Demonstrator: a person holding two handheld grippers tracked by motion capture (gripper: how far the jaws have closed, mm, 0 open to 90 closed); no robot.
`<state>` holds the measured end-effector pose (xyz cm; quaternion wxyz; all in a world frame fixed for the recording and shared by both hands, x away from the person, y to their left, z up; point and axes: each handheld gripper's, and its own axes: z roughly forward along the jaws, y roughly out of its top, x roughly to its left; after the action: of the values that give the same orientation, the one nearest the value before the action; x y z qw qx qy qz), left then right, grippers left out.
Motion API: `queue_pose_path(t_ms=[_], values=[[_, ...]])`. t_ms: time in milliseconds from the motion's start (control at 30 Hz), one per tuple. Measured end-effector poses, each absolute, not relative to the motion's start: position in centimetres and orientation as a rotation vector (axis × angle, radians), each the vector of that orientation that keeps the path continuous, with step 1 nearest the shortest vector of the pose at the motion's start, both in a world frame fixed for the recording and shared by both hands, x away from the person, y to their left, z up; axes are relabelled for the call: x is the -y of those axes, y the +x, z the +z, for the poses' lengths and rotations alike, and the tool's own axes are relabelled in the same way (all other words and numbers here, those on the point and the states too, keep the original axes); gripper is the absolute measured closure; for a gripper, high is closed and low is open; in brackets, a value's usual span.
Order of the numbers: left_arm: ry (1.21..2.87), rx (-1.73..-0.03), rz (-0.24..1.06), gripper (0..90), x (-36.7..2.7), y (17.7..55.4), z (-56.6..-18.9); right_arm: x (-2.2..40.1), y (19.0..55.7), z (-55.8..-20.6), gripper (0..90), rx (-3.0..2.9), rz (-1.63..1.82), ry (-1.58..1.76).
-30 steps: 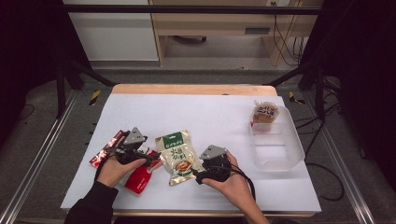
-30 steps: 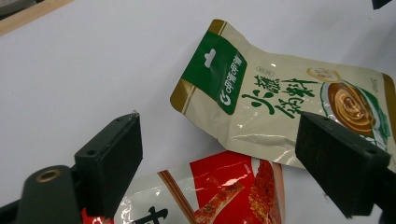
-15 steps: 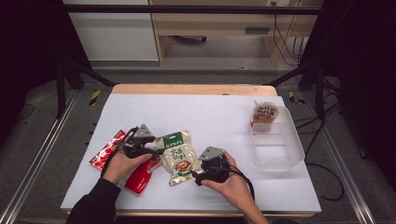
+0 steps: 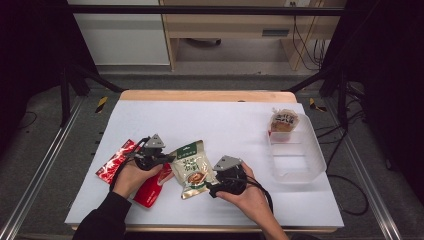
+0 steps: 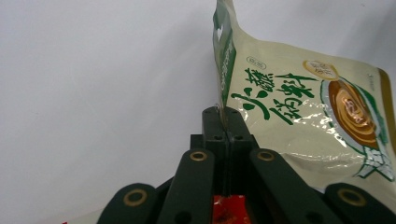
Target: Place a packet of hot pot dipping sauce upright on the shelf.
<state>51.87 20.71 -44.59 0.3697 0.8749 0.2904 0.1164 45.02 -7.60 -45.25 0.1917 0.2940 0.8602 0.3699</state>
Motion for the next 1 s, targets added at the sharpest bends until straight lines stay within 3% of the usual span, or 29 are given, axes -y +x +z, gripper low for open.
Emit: queue_pose_path(t_ms=[433,933,1000], values=[[2.164,-0.669,0.348,90.0,-21.7,50.3,-39.9,8.1,46.3,-42.0,13.5,-2.414,1.032,0.764],[2.161,-0.560,0.386,90.0,-20.9,48.7,-37.4,6.7,48.6,-37.2,21.8,-2.520,0.904,0.605],[2.164,-0.543,0.390,90.0,-20.7,48.5,-37.2,6.5,49.1,-36.6,26.4,-2.531,0.912,0.567]])
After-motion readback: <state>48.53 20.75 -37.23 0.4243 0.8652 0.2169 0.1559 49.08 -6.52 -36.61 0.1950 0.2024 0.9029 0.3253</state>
